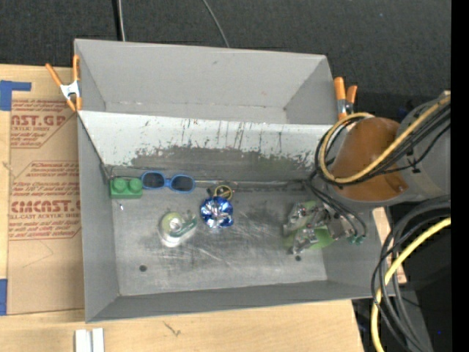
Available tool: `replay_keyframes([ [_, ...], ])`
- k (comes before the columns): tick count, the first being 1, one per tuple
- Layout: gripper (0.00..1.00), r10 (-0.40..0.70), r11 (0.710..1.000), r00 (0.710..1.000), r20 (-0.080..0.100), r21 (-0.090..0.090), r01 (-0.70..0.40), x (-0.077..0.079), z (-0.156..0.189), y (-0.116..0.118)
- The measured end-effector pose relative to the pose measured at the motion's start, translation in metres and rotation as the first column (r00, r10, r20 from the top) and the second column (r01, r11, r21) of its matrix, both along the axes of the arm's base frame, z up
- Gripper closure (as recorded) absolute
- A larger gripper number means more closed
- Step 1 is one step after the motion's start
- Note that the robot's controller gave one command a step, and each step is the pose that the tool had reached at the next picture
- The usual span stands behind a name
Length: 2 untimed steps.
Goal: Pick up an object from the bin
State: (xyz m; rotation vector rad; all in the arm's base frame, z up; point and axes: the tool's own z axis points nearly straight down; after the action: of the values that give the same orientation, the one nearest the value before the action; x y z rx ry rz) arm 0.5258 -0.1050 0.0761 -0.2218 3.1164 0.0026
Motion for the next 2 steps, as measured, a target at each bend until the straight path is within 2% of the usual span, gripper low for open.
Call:
replay_keyframes([
  [1, 1.0, 0.019, 1.0, 0.999, -0.03, 0.003, -0.019, 0.023, -0.002, 0.003],
  [2, 1.0, 0.022, 1.0, 1.0, -0.016, -0.006, -0.022, 0.039, -0.001, 0.02],
])
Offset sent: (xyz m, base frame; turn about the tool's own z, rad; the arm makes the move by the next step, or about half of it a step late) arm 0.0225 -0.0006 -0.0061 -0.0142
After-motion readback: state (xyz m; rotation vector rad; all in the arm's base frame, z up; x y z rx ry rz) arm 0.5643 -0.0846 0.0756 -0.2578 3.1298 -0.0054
